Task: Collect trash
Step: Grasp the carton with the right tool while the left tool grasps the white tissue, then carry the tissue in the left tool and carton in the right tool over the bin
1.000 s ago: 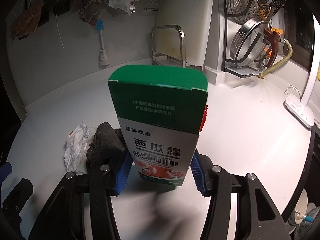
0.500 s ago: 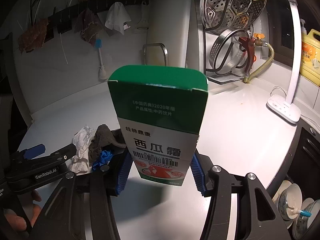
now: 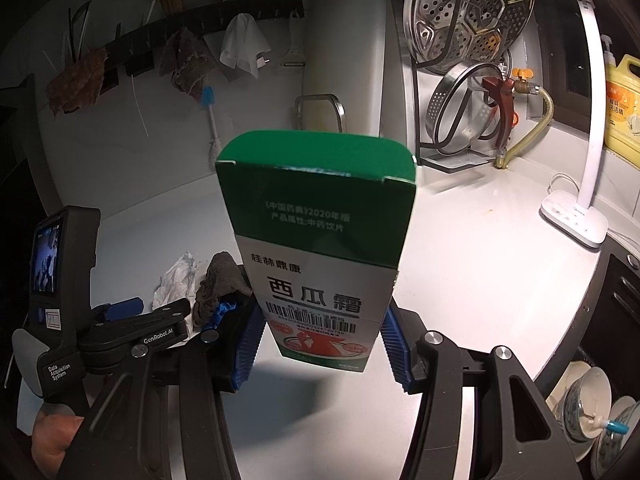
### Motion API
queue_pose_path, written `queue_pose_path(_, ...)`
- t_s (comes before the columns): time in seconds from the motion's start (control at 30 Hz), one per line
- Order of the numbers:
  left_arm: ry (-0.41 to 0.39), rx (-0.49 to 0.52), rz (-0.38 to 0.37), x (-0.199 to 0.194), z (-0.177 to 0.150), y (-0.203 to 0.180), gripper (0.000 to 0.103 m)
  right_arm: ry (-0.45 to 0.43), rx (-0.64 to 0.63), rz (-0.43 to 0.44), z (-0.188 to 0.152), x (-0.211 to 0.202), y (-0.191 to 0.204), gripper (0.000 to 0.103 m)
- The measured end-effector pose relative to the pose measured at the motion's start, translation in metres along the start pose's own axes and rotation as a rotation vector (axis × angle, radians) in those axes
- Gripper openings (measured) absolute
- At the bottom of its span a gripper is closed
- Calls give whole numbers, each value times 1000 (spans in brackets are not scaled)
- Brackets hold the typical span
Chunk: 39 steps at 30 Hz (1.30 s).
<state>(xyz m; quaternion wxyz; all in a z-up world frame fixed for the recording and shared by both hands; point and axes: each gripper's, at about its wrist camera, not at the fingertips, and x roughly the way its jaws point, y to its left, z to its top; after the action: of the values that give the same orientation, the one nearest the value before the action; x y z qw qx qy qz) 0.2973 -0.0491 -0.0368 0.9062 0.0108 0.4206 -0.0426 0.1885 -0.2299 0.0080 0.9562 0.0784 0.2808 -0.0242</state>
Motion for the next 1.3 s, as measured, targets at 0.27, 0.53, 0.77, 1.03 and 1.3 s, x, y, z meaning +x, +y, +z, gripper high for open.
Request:
queue_pose_path(0.27, 15, -9, -51, -2, -4, 7, 21, 8, -4, 1, -2, 1, -1, 52)
queue_pose_path(0.53, -38, 13, -59, -29, -13, 9, 15, 9, -8, 3, -7, -7, -2, 52)
queue_pose_path(0.77, -101, 59, -66, -70, -28, 6, 15, 7, -20, -6, -20, -31, 1, 52)
queue_pose_path(1.03, -161, 81, -91, -125, -60, 3, 15, 24, -4, -19, -47, -70, 3, 52)
queue_pose_path(1.3, -172, 101, -120, -166, -102, 0, 15, 50, 16, -33, -83, -118, 1, 52)
